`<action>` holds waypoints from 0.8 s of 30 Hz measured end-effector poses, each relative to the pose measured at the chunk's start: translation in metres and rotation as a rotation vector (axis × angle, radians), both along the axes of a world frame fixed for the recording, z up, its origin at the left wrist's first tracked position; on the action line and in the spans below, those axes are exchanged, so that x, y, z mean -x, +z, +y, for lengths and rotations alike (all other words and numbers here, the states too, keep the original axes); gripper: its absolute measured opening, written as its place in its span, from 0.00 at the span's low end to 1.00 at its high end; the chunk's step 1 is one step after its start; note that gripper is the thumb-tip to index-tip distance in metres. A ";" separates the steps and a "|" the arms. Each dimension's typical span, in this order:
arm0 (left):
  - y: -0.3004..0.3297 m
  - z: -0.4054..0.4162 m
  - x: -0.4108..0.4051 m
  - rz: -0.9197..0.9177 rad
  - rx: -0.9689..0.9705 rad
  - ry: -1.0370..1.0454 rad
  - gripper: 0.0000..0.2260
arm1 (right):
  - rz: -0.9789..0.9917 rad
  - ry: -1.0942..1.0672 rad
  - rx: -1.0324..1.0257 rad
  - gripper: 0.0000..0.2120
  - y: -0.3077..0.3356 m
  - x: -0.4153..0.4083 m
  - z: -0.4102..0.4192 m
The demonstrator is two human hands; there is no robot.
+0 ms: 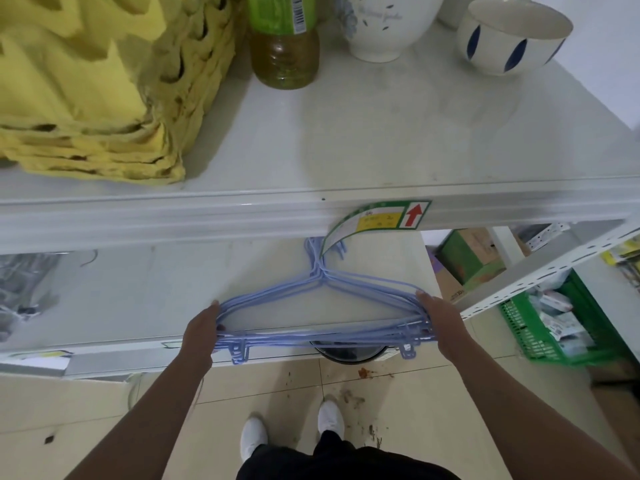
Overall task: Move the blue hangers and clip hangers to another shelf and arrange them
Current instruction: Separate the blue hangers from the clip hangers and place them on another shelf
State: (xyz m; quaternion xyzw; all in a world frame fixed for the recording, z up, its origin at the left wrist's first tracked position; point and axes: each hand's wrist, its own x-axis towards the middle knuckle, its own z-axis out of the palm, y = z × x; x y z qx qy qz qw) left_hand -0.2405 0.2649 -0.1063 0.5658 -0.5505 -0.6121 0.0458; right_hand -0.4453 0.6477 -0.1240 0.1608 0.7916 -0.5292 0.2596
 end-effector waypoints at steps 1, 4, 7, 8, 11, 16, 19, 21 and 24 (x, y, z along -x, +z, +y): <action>0.001 -0.002 0.001 -0.002 -0.015 0.004 0.13 | -0.030 -0.029 0.057 0.19 0.002 -0.002 0.001; 0.004 -0.009 0.004 0.001 -0.028 0.008 0.15 | -0.033 -0.074 0.211 0.17 0.002 -0.008 0.007; 0.004 -0.010 0.004 -0.023 -0.035 -0.014 0.16 | -0.017 -0.120 0.289 0.18 0.000 -0.013 0.007; 0.004 -0.009 0.003 -0.027 -0.039 -0.023 0.16 | -0.020 -0.151 0.290 0.18 -0.002 -0.013 0.006; 0.004 -0.005 0.000 -0.004 -0.042 -0.048 0.15 | -0.019 -0.182 0.281 0.18 0.000 -0.015 0.003; 0.007 -0.002 -0.010 0.079 -0.034 -0.100 0.15 | -0.011 -0.195 0.315 0.16 -0.001 -0.016 0.004; 0.012 -0.001 -0.013 0.162 -0.021 -0.116 0.14 | -0.026 -0.172 0.408 0.16 -0.001 -0.017 0.008; 0.012 -0.005 -0.013 0.207 -0.041 -0.116 0.15 | -0.025 -0.133 0.477 0.18 -0.001 -0.017 0.011; 0.012 -0.009 -0.017 0.270 -0.092 -0.079 0.15 | 0.006 -0.084 0.539 0.22 0.001 -0.016 0.017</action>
